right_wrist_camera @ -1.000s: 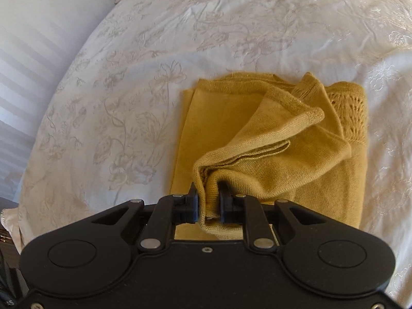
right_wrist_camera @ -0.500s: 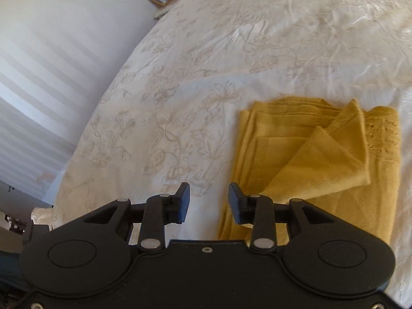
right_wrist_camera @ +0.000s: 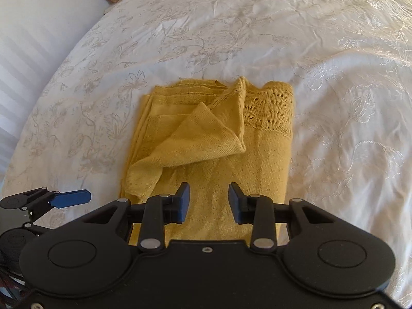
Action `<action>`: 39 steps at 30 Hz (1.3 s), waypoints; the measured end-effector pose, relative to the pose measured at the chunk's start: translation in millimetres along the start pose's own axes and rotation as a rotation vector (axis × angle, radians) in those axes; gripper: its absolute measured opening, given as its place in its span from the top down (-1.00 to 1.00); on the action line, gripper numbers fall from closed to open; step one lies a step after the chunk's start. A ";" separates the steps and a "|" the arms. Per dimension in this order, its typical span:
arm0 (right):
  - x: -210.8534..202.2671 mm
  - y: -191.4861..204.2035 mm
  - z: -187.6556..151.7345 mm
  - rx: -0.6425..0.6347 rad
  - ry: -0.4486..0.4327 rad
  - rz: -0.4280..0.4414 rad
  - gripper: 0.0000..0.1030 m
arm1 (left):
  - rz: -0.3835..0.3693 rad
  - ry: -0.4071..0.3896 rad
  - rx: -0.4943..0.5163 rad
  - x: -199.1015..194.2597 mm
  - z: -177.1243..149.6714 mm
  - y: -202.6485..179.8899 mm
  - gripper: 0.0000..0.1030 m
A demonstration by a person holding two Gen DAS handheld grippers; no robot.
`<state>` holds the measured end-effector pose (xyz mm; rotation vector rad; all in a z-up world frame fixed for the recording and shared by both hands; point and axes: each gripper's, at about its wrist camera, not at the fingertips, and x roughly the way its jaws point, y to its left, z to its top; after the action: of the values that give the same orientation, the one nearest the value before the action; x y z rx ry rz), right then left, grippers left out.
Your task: Fold small clothes
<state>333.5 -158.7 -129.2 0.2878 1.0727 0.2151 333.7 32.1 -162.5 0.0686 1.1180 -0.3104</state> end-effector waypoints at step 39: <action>-20.4 -34.6 -27.7 0.169 -0.091 0.002 -0.06 | -0.030 0.018 -0.083 39.8 68.9 41.7 -0.33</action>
<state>300.6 -194.1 -136.1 0.4464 1.0018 0.1122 421.4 49.1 -172.0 -0.0187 1.1497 -0.2910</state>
